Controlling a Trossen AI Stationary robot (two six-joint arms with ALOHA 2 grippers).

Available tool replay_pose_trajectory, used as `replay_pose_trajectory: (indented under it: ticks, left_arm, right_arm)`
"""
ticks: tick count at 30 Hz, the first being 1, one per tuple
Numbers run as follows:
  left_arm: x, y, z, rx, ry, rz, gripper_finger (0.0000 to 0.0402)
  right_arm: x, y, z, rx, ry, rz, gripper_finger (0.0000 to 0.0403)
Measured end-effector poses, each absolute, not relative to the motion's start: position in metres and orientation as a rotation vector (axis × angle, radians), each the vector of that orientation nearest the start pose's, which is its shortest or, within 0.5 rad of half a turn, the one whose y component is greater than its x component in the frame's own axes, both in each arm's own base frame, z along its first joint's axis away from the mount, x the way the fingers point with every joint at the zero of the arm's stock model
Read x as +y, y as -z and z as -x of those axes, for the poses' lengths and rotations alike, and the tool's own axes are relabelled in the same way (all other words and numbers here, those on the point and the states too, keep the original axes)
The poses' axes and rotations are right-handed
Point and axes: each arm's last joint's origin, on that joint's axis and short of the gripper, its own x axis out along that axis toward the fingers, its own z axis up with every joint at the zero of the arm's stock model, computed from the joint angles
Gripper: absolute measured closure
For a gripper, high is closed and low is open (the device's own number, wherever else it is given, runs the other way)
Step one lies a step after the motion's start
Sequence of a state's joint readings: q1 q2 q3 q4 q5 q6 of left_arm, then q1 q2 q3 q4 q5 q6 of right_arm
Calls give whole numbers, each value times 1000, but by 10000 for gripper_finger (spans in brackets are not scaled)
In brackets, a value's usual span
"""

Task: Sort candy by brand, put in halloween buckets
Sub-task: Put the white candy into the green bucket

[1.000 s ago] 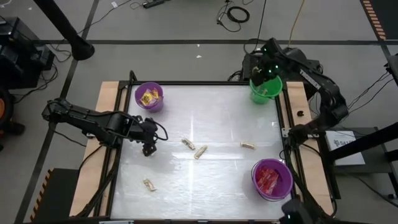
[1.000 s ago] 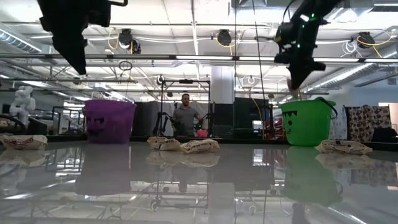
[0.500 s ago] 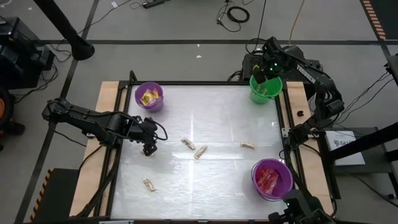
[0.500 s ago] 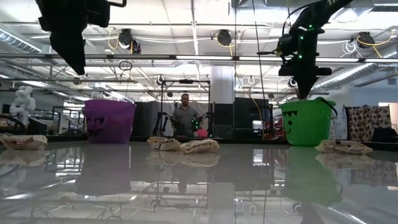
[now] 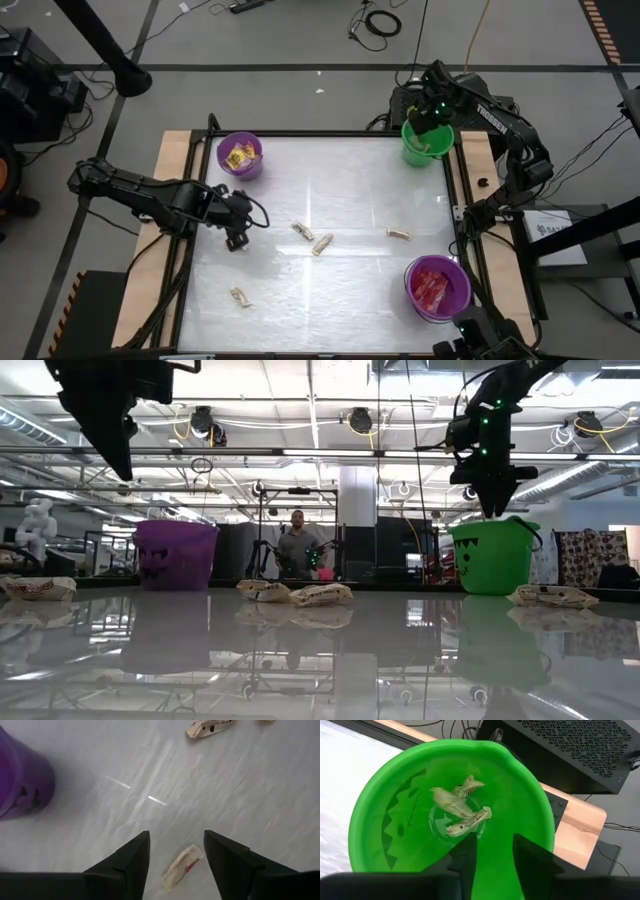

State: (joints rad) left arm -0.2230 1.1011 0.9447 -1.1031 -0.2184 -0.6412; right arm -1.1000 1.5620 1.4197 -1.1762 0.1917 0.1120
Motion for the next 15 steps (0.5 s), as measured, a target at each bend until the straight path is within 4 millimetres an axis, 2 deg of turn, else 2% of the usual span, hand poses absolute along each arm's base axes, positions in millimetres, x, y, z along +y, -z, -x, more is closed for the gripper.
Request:
replay_pose_trajectory:
  ticks: [5,7,11,15]
  left_arm:
    - [-33,-263,-174,1201,-385,259,210]
    - [-33,-257,-172,1218,-379,246,210]
    - [-32,-240,-166,1240,-361,243,210]
    - [-33,-226,-165,1234,-327,296,210]
  right_arm:
    - [-262,-303,-129,1187,1142,-724,243]
    - [-259,-305,-135,1145,1068,-784,233]
    - [-244,-306,-161,1082,820,-863,228]
    - [-218,-306,-196,1115,713,-808,228]
